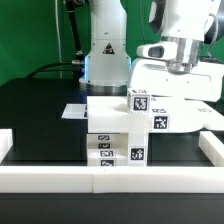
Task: Assemble chair
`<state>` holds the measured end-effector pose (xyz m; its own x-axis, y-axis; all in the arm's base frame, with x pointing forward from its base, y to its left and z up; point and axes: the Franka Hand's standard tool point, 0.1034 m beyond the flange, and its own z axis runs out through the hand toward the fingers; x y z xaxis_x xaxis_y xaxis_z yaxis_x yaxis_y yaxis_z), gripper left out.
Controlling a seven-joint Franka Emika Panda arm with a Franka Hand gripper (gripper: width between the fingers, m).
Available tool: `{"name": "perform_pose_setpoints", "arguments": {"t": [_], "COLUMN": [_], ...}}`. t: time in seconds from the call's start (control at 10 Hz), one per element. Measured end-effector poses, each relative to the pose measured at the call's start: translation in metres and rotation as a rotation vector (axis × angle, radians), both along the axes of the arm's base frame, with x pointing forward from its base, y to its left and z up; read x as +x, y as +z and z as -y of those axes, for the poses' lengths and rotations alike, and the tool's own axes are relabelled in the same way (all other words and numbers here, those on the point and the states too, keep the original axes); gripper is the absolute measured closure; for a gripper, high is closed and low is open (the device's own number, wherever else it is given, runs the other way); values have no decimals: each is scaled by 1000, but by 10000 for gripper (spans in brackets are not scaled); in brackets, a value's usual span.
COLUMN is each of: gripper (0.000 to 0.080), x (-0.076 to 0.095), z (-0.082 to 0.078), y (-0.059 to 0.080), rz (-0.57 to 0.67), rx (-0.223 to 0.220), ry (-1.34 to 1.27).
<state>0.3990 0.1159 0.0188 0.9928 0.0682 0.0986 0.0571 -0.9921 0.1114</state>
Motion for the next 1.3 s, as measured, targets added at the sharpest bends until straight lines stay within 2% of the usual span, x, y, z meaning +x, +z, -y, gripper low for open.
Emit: {"name": "perform_pose_setpoints", "arguments": {"t": [0.2,0.4,1.0,1.3], "gripper": [150,150,150,150], "x": [-1,-10,-12,-12], "z": [0,1,-1,4], "y": [-1,-5,-6,-9], "rz": [-1,-8,-11,-13], "rx": [-1,-8,-10,-17], "ry": [0,7,11,7]}}
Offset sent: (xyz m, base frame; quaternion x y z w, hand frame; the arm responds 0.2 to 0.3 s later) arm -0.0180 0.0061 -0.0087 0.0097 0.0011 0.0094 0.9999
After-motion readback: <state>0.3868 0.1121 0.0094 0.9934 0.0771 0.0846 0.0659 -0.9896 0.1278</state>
